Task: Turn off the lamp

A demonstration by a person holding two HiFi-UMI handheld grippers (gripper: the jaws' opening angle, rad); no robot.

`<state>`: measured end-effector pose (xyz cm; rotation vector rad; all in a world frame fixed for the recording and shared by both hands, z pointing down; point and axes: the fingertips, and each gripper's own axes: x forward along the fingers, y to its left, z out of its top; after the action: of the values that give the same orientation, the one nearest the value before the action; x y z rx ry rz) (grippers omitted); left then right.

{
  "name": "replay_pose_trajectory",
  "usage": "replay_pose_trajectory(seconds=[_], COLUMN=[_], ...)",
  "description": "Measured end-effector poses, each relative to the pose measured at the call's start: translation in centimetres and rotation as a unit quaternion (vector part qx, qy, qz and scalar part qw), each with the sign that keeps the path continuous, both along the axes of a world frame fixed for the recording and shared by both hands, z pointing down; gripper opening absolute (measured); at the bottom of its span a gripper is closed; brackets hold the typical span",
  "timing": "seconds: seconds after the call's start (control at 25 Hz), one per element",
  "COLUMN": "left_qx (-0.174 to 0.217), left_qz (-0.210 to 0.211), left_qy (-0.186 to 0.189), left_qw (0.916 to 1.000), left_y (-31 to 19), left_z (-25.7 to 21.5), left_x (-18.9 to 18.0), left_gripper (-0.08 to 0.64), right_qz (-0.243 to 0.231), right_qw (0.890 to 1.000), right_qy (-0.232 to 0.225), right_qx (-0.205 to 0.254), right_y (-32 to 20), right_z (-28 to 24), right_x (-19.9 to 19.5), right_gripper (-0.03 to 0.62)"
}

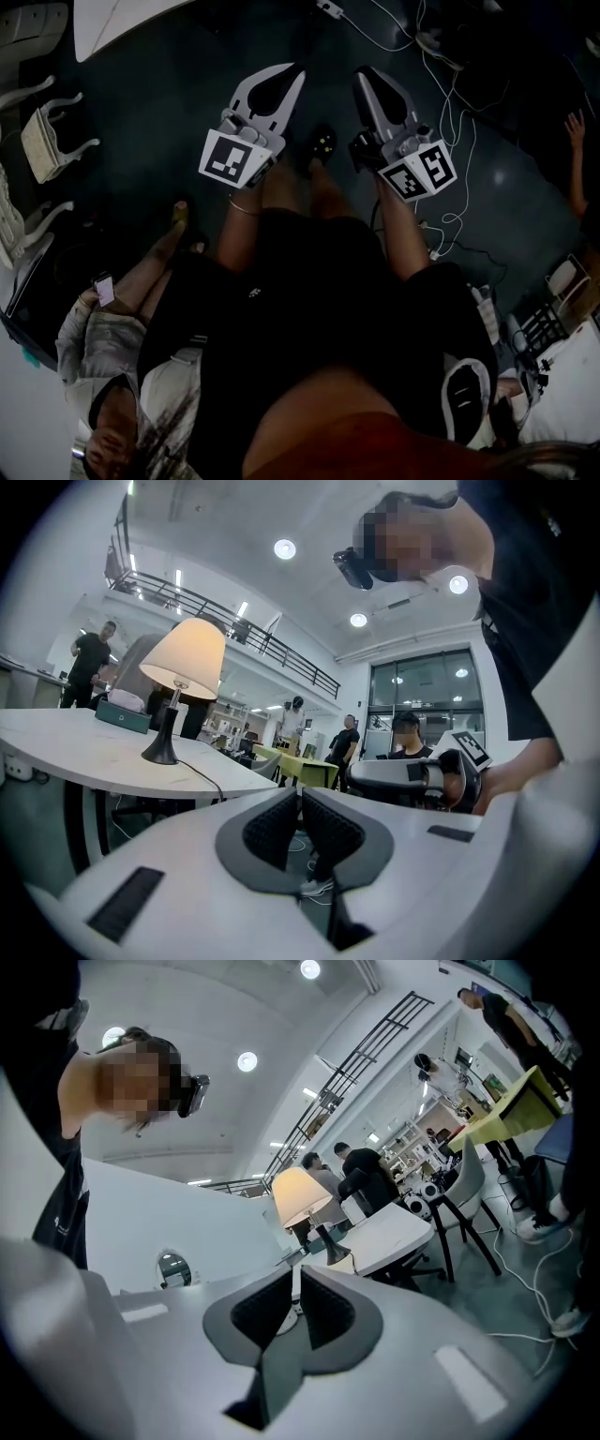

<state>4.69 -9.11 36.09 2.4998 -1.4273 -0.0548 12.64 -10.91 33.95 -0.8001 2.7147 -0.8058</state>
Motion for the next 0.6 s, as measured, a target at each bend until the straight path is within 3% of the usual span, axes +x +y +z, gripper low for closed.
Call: replay_pose_trajectory(seconds=[0.6], left_qx=[-0.024], left_qz=[-0.013], left_qy=[0.013], left_qw=[0.9996], left_y=[-1.8], left_z=[4.9], left_x=[-2.9], left_gripper=[0.009], right_qz=[-0.005], right_qw=[0.998], right_qy=[0.056], right_qx=[0.008], right_y=[-2.9], right_z=[4.0], right_x=[-3.9], right_gripper=[0.025])
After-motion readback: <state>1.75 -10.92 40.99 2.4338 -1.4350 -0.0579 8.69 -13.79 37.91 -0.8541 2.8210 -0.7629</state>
